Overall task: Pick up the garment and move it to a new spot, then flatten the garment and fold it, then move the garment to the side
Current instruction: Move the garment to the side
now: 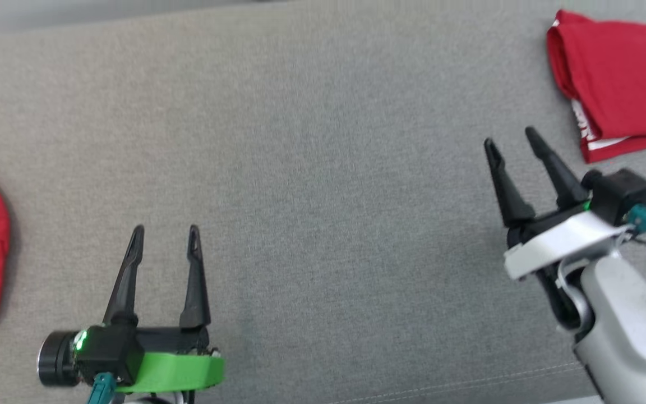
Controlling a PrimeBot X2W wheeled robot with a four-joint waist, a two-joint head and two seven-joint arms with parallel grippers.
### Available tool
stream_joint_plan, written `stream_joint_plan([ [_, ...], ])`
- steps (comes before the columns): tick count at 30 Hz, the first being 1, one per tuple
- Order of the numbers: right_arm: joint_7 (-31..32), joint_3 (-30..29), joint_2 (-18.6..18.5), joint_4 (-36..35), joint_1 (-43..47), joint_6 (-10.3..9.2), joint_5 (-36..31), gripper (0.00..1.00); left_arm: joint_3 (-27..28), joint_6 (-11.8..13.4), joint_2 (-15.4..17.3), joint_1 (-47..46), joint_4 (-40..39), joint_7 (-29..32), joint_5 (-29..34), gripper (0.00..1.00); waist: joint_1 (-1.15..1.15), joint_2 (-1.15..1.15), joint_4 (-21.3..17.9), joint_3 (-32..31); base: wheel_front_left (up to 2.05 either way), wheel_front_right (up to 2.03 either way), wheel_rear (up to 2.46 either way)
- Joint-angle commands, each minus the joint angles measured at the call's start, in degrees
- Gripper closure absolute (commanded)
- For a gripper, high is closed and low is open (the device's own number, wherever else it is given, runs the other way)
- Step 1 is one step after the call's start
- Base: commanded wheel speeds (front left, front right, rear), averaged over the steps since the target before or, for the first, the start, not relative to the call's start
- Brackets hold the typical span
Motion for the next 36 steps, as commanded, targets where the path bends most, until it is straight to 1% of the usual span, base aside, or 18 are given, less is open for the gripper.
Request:
stream_joint_plan([
  [1, -0.15, -0.82, 0.99, -0.79, 2.66, -0.09, -2.24, 0.00, 0.73, 0.16, -0.19, 1.76, 0.79, 0.00, -0.73, 0.00, 0.00, 0.00, -0.71, -8.18, 0.00, 0.00, 0.00],
  [3, -0.15, -2.78, 3.49, -2.59, 6.18, -0.09, -5.42, 0.00, 1.72, -0.29, -0.35, 3.28, 1.96, 0.00, -1.22, 0.00, 0.00, 0.00, -0.48, -10.29, 0.00, 0.00, 0.00],
  [7, -0.16, -5.64, 7.12, -6.01, 12.80, -0.08, -9.97, 0.00, 3.16, -1.40, -0.61, 6.25, 2.00, 0.00, -1.48, 0.00, 0.00, 0.00, -0.13, -13.68, 0.00, 0.00, 0.00],
  [11, -0.16, -6.89, 9.76, -8.35, 18.39, -0.08, -12.66, 0.00, 4.43, -1.76, -0.77, 9.36, 2.59, 0.00, -1.63, 0.00, 0.00, 0.00, -0.14, -16.01, 0.00, 0.00, 0.00],
  [13, -0.16, -7.09, 10.47, -8.87, 20.68, -0.08, -13.32, 0.00, 4.89, -1.81, -0.83, 10.62, 3.13, 0.00, -1.73, 0.00, 0.00, 0.00, -0.15, -16.86, 0.00, 0.00, 0.00],
  [20, -0.16, -7.11, 11.79, -8.83, 24.25, -0.08, -14.60, 0.00, 6.04, -1.84, -0.85, 12.68, 5.11, 0.00, -2.19, 0.00, 0.00, 0.00, -0.72, -18.68, 0.00, 0.00, 0.00],
  [24, -0.16, -7.41, 12.33, -8.53, 25.00, -0.08, -14.50, 0.00, 6.23, -1.97, -0.85, 13.05, 6.34, 0.00, -2.24, 0.00, 0.00, 0.00, -0.79, -19.29, 0.00, 0.00, 0.00],
  [27, -0.16, -7.57, 12.69, -8.48, 25.20, -0.08, -14.58, 0.00, 6.05, -1.52, -0.85, 13.32, 7.19, 0.01, -2.37, 0.00, 0.00, 0.00, -0.66, -19.56, 0.00, 0.00, 0.00],
  [36, -0.16, -7.80, 12.94, -8.41, 25.80, -0.08, -14.98, 0.00, 5.84, -1.38, -0.85, 13.46, 7.86, 0.00, -2.40, 0.00, 0.00, 0.00, -0.33, -19.73, 0.00, 0.00, 0.00],
])
